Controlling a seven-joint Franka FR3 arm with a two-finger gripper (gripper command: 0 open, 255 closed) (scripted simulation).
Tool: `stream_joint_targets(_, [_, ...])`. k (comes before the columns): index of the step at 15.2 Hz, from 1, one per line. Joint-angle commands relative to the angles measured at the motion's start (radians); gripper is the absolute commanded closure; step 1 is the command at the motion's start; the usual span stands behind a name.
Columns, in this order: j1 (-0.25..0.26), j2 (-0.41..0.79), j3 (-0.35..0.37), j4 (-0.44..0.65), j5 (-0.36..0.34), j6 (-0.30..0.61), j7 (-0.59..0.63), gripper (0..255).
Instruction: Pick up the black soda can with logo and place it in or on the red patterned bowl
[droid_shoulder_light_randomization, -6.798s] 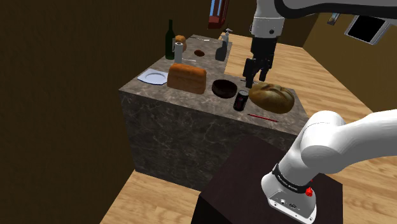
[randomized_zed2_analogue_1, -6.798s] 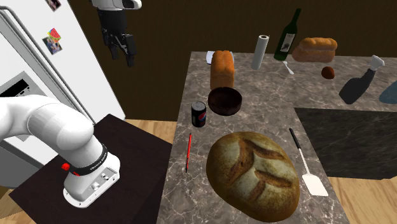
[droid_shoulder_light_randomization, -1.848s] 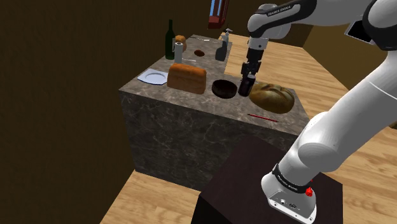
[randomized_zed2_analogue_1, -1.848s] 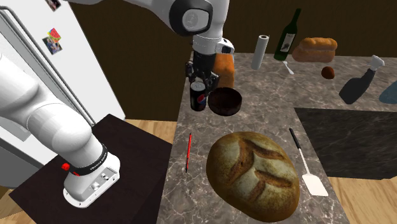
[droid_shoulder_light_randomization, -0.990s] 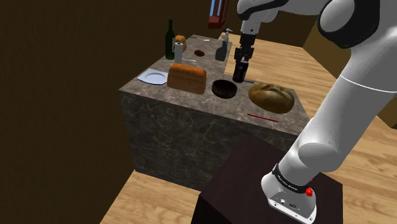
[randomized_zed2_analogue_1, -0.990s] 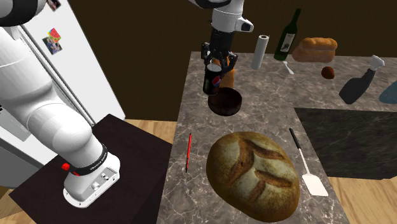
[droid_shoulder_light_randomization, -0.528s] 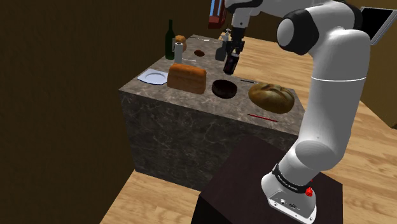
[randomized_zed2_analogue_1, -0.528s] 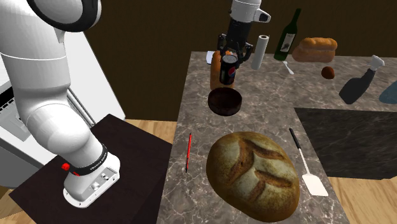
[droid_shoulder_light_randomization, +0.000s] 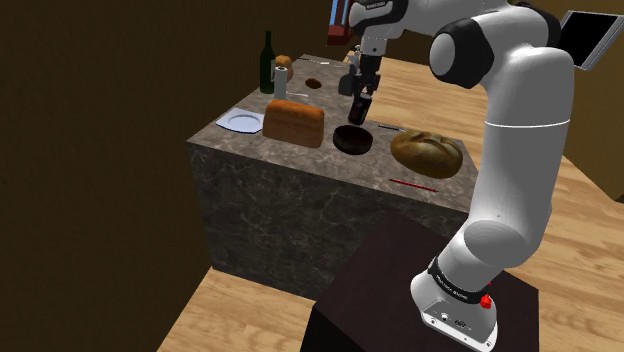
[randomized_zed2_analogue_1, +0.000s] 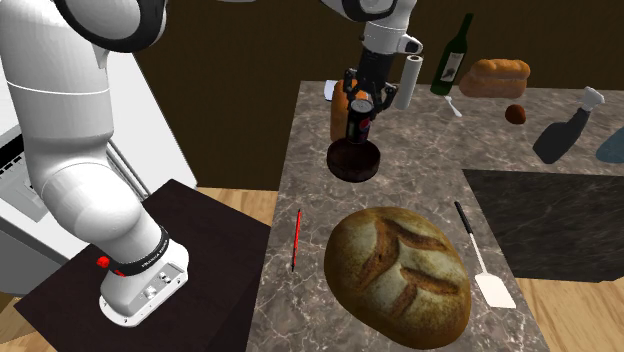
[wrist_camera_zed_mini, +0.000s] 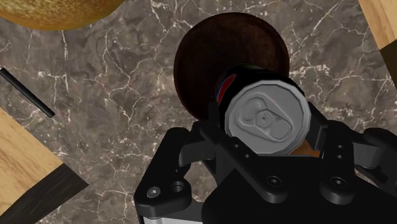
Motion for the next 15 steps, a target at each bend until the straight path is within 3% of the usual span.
stream_joint_targets(1, [0.004, -0.001, 0.001, -0.027, 0.001, 0.027, -0.001, 255])
stream_joint_targets(10, [0.009, 0.020, 0.009, -0.119, 0.015, 0.136, -0.013, 255])
stream_joint_targets(15, [0.009, 0.020, 0.009, -0.119, 0.015, 0.136, -0.013, 255])
